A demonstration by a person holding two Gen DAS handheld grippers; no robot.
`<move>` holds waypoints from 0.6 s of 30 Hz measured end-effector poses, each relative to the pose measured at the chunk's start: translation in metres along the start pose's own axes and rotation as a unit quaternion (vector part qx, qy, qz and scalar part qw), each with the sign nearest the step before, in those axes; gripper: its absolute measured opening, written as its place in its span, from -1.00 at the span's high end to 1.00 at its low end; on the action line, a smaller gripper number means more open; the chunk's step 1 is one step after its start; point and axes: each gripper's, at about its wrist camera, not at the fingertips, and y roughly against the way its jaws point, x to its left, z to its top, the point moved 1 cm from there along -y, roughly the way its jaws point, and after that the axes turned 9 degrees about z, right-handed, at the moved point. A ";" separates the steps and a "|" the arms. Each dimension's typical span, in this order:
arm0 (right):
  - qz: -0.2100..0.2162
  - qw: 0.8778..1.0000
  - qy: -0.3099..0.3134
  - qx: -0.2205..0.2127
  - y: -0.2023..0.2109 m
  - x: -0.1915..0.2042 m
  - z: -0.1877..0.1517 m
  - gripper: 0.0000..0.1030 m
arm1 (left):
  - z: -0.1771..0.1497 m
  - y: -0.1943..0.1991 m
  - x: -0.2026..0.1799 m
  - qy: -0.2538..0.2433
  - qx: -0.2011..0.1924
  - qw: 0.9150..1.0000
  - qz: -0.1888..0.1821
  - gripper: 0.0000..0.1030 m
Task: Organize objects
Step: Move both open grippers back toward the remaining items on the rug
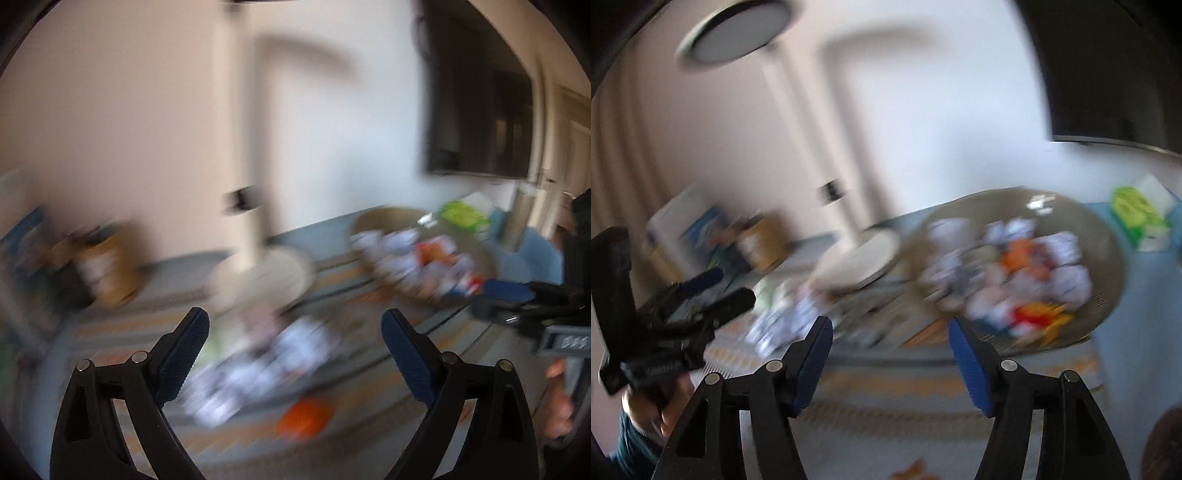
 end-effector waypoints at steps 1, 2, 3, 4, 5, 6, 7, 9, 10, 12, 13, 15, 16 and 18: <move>0.007 1.000 0.002 0.004 -0.005 0.006 -0.007 -0.25 | -0.020 0.007 0.022 0.008 0.006 0.999 0.036 -0.89; 0.012 1.000 -0.002 0.011 -0.013 0.013 -0.016 -0.25 | -0.038 0.011 0.043 0.017 0.012 0.997 0.070 -0.92; 0.016 1.000 -0.009 0.022 -0.025 0.020 -0.026 -0.25 | -0.049 0.013 0.057 0.025 0.017 0.996 0.087 -0.94; 0.013 1.000 -0.011 0.025 -0.033 0.022 -0.031 -0.25 | -0.064 0.012 0.075 0.039 0.029 0.993 0.108 -0.94; 0.002 1.000 -0.010 0.028 -0.041 0.027 -0.038 -0.25 | -0.080 0.008 0.093 0.050 0.047 0.989 0.128 -0.94; -0.024 0.999 -0.004 0.030 -0.049 0.032 -0.046 -0.25 | -0.090 0.005 0.104 0.053 0.060 0.988 0.133 -0.94; -0.048 0.998 0.002 0.027 -0.056 0.035 -0.050 -0.25 | -0.103 0.000 0.116 0.054 0.073 0.988 0.126 -0.93; -0.074 0.997 0.014 0.016 -0.063 0.042 -0.060 -0.25 | -0.117 -0.004 0.127 0.064 0.082 0.987 0.119 -0.93; -0.096 0.995 0.023 0.024 -0.068 0.045 -0.060 -0.25 | -0.120 -0.007 0.132 0.079 0.089 0.987 0.111 -0.93; -0.124 0.992 0.023 0.020 -0.069 0.041 -0.059 -0.38 | -0.119 -0.007 0.135 0.093 0.081 0.987 0.098 -0.94; -0.127 0.992 0.013 0.017 -0.068 0.036 -0.058 -0.66 | -0.118 -0.004 0.135 0.096 0.065 0.989 0.095 -0.95; -0.136 0.991 -0.008 0.003 -0.063 0.026 -0.057 -0.77 | -0.117 -0.011 0.135 0.096 0.068 0.988 0.102 -0.97; -0.138 0.990 -0.012 -0.001 -0.061 0.023 -0.055 -0.77 | -0.120 -0.016 0.134 0.097 0.085 0.987 0.097 -0.97; -0.145 0.989 -0.014 0.001 -0.062 0.022 -0.054 -0.77 | -0.124 -0.020 0.132 0.097 0.097 0.986 0.091 -0.97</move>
